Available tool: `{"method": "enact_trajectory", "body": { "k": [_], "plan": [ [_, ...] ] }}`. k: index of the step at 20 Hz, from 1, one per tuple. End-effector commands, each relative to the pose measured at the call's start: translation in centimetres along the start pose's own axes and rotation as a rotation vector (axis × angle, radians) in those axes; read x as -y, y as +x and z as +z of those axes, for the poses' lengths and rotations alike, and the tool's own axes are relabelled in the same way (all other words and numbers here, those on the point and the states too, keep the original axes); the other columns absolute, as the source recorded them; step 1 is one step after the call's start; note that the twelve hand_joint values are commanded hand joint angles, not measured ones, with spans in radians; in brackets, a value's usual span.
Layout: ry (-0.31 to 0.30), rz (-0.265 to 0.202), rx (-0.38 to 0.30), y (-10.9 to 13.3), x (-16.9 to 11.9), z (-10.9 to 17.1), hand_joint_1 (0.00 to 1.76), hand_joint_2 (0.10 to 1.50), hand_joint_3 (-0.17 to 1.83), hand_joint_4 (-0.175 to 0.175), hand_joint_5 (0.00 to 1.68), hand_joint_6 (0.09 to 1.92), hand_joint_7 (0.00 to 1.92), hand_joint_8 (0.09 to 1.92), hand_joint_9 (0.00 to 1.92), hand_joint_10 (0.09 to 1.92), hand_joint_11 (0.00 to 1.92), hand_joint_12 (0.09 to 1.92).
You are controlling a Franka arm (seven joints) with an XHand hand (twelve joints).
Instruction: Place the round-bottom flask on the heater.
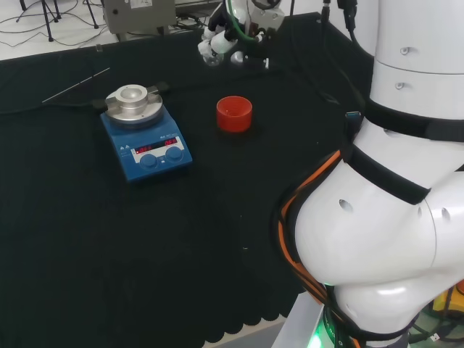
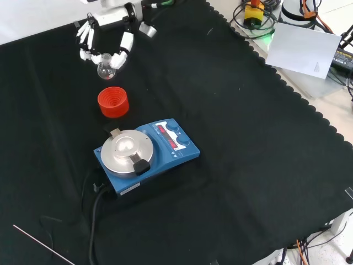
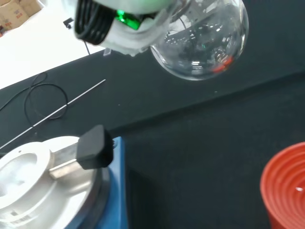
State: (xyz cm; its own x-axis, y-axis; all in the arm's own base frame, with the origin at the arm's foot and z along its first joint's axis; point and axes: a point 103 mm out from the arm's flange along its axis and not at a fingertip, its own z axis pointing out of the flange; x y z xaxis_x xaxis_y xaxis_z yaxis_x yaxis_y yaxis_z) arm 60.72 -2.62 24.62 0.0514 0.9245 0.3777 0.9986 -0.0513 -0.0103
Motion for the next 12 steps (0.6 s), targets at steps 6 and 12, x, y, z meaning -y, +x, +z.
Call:
{"method": "enact_trajectory", "body": {
  "k": [6,12],
  "plan": [
    [0.053,-0.046,-0.035,5.1,-3.8,2.9,1.13,0.72,0.51,0.175,1.31,0.55,0.71,0.56,0.86,0.49,0.49,1.26],
    [0.068,-0.068,-0.046,6.7,-6.1,4.9,1.13,0.72,0.51,0.175,1.31,0.55,0.71,0.56,0.86,0.49,0.5,1.26]
  ]
}}
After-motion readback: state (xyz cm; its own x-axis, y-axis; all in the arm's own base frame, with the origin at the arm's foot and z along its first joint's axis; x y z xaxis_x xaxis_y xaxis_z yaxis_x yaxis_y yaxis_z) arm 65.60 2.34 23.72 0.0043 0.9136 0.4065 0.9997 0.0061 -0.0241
